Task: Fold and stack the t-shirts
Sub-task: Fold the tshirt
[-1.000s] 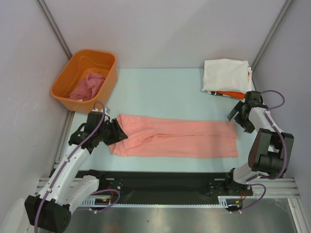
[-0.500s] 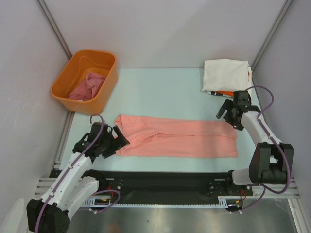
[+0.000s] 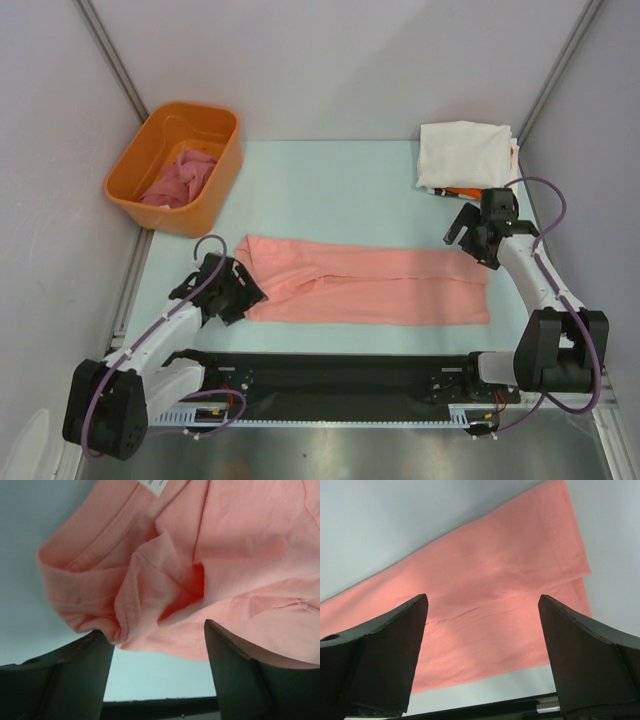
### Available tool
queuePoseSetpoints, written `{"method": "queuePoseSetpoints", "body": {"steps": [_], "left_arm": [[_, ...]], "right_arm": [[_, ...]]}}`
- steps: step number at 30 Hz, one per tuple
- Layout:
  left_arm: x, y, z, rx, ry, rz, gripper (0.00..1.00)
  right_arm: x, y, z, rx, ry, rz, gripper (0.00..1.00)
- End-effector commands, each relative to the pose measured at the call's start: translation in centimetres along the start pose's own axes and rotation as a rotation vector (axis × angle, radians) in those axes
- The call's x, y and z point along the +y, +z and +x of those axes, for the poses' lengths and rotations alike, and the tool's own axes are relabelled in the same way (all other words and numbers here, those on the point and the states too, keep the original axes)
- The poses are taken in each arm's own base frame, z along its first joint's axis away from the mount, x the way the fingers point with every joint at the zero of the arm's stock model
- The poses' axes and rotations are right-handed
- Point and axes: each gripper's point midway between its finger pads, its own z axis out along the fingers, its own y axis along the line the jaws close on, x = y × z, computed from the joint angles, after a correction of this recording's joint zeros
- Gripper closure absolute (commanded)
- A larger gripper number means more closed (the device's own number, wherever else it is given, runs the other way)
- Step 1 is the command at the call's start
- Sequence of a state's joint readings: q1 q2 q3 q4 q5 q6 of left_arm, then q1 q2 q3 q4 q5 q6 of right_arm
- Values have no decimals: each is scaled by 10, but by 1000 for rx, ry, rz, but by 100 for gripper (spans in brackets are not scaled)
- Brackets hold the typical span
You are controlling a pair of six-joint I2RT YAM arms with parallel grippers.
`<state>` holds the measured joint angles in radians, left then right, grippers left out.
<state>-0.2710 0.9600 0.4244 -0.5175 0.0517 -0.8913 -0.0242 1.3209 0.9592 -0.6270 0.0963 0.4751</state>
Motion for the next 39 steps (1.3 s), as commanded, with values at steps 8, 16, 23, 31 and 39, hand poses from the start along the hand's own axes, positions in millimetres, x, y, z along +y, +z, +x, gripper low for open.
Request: {"method": "queuePoseSetpoints", "body": {"steps": [8,16,23,31,39], "left_arm": [[-61,28,-63,-119,69,89,99],[-133,93,-141,-110,101,71,100],[-238,167,-229,-110,139,143,100],[-385,138,-309,-258,267,661,77],[-354,73,-300,-267,328,570,0]], "right_arm": [[-15,-15,-11,-49,7,-6,6],[-16,-16,-18,-57,17,-23,7],[-10,-13,-10,-29,18,-60,8],[28,-20,31,64,-22,-212,9],[47,-29,99,146,-120,-227,10]]}}
